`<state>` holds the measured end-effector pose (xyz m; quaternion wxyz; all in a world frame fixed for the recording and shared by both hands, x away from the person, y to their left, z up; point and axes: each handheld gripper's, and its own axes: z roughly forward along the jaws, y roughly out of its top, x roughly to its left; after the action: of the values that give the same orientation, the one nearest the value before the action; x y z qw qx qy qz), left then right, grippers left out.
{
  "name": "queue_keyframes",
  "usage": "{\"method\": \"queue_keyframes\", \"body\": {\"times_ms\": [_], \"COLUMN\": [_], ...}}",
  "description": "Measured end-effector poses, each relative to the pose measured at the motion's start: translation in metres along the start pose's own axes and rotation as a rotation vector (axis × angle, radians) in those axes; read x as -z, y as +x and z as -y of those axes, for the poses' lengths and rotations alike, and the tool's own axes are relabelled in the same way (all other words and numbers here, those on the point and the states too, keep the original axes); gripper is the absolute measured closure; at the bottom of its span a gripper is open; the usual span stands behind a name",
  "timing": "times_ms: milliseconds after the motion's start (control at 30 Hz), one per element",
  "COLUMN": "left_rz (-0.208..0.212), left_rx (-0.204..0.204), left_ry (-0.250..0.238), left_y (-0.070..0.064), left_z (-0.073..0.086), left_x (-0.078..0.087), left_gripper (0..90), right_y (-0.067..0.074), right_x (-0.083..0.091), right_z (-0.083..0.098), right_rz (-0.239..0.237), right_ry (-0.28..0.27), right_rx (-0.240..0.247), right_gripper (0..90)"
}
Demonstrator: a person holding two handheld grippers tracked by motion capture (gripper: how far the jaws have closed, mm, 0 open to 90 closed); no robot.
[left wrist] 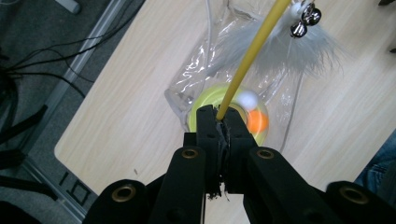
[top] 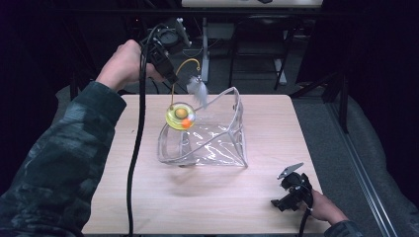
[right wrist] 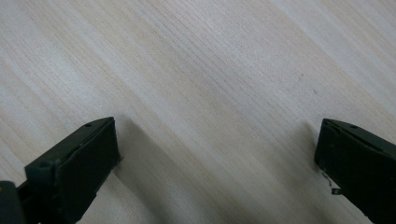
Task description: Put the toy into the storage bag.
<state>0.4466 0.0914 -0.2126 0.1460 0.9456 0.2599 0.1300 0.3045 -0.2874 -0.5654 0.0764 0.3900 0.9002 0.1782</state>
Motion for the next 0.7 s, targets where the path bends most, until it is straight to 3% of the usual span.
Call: {"method": "queue_keyframes", "body": {"times_ms": [700], "left_rz": [0.084], "left_rx": [-0.011], "left_ry": [0.017], "left_y": [-0.006], "left_z": [-0.008], "left_x": [-0.045], "left_gripper": [88.3], "right_y": [0.000], "right_x": [0.000], "right_z": [0.000], "right_rz": [0.000], "right_ry": [0.004], "right_rx": [0.004], "right_gripper": [0.0]}}
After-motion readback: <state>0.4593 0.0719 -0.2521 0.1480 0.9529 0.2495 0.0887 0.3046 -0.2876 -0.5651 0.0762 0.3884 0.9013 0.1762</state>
